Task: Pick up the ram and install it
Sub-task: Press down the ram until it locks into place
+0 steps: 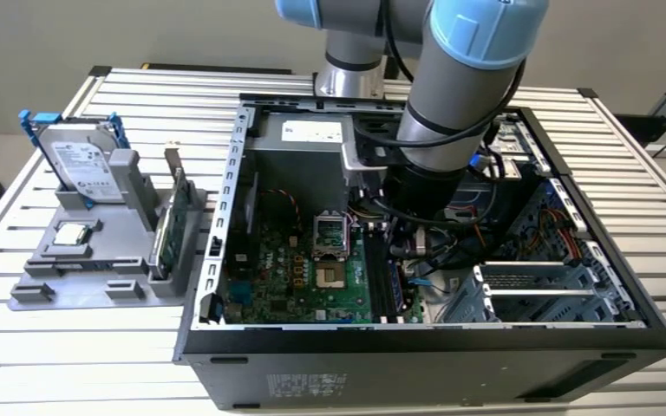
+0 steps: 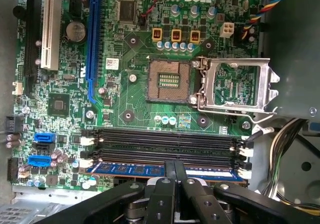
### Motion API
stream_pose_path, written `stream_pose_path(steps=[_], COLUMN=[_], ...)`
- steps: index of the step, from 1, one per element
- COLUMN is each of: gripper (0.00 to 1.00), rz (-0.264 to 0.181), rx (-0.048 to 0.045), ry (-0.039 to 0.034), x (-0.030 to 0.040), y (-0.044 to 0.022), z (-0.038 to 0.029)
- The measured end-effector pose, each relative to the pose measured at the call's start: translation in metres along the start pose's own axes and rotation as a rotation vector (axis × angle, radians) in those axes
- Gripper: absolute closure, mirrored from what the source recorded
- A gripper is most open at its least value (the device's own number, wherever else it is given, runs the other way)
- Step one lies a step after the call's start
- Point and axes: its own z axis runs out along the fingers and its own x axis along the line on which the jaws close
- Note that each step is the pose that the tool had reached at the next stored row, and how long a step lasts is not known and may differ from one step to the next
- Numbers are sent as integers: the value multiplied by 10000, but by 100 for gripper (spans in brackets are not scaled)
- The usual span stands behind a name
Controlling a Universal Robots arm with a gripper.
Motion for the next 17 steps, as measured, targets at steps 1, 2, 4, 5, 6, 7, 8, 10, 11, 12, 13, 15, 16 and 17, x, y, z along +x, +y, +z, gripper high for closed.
stream_pose_path(steps=[1,2,4,5,6,7,8,10,11,12,13,15,16,17], gripper=[100,100,100,100,100,100,100,100,100,100,100,100,100,100], rz=[8,14,24,27,31,34,38,43,45,48,50,55,55,56], rx=[0,-1,-1,-2,-1,-2,-3,-5,-5,-2,-3,-5,-5,-4], ry=[-1,1,1,3,1,1,5,10,9,0,5,9,9,7], x=[0,0,0,0,0,0,0,0,0,-1,0,-1,0,-1], y=[0,0,0,-1,-1,-1,-1,-2,-2,-3,-3,-3,-3,-3], z=[4,7,13,14,18,23,29,46,53,63,70,81,83,84])
